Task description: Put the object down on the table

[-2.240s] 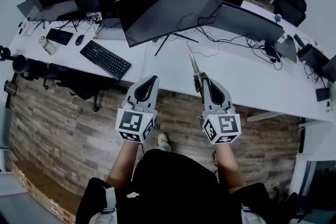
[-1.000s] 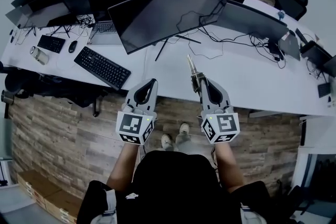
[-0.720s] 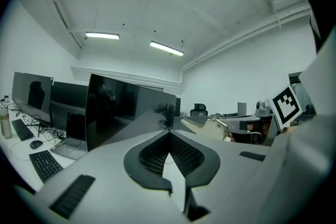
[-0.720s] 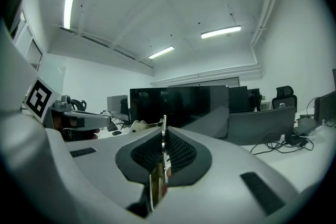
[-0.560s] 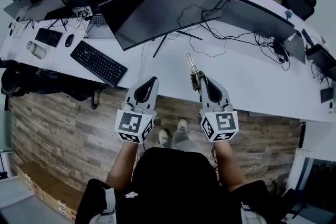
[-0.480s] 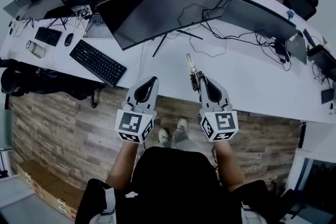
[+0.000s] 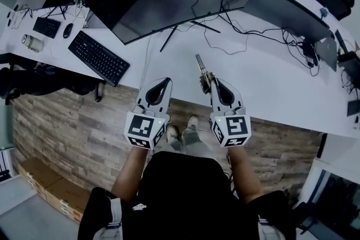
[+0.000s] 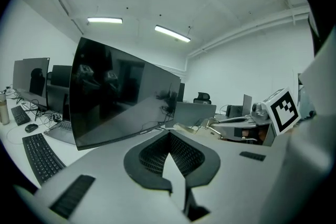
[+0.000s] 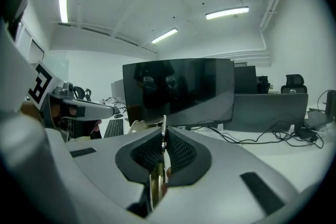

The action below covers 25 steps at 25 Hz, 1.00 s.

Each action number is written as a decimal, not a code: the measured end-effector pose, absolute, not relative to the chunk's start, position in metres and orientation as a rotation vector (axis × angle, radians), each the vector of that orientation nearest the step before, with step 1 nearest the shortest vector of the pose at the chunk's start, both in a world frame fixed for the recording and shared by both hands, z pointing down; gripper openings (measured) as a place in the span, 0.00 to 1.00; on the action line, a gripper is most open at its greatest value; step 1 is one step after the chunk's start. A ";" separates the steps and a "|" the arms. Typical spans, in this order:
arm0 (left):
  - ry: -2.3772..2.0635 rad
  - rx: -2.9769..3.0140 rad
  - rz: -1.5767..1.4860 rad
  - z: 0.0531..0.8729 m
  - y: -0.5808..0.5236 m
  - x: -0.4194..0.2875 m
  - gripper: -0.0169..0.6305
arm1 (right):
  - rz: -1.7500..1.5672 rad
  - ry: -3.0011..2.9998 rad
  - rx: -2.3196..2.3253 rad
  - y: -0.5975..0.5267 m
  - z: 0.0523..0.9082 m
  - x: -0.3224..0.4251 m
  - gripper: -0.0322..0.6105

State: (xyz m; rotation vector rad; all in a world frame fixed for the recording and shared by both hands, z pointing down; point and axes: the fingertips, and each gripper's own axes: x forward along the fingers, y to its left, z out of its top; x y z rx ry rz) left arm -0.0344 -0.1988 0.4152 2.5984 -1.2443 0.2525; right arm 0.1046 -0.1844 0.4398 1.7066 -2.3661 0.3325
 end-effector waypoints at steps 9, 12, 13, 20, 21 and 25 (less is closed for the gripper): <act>-1.252 2.521 0.342 0.457 -0.202 -0.029 0.05 | 0.403 -2.293 1.561 -0.193 0.502 0.105 0.09; -1.254 2.492 0.359 0.472 -0.202 -0.030 0.05 | 0.417 -2.278 1.511 -0.194 0.523 0.104 0.09; -1.255 2.482 0.363 0.477 -0.202 -0.030 0.05 | 0.427 -2.273 1.493 -0.194 0.530 0.104 0.09; -1.233 2.436 0.408 0.507 -0.195 -0.027 0.05 | 0.480 -2.233 1.357 -0.194 0.577 0.095 0.09; -1.230 2.429 0.413 0.510 -0.194 -0.027 0.05 | 0.482 -2.231 1.341 -0.194 0.582 0.094 0.09; -1.242 2.393 0.421 0.523 -0.192 -0.031 0.05 | 0.470 -2.221 1.269 -0.196 0.600 0.090 0.09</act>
